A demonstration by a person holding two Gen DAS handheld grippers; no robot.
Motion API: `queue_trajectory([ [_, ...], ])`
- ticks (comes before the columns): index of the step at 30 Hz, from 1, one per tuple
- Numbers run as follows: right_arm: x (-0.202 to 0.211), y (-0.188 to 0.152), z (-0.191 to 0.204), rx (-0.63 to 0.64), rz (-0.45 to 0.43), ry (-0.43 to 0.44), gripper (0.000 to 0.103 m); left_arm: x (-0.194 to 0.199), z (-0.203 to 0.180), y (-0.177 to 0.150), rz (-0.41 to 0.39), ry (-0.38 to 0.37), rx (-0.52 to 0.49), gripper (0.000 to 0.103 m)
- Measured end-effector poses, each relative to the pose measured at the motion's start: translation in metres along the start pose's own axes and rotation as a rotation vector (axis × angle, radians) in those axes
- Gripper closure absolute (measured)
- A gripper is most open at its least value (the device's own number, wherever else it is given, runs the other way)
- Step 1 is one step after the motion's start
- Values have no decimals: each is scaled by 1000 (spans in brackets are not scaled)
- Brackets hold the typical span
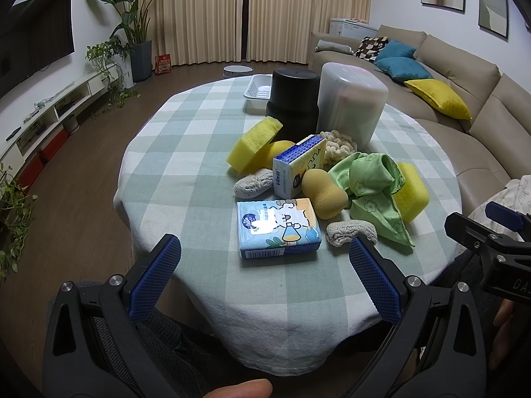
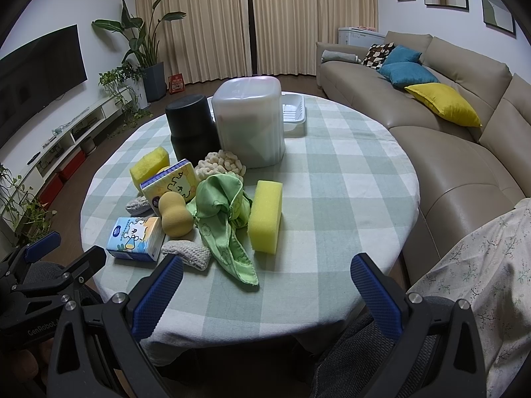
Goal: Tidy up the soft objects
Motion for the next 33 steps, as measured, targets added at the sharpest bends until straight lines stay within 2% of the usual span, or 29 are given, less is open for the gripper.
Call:
queue_trajectory([
  [29, -1, -2, 0, 0, 3, -1, 0, 0, 0, 0, 2, -3, 3, 0],
  [33, -1, -1, 0, 0, 3, -1, 0, -4, -4, -5, 8, -23, 9, 0],
])
Point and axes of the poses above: each gripper's, at about its wrist camera, not at the fingertips, and x roughly against the way its jaws point, z to its left, y to its top, the point moved 8 cm from there along -x, roughly the way its jaws point, and after that the axes turned 6 degrees about -x, right-handed, at the moved point
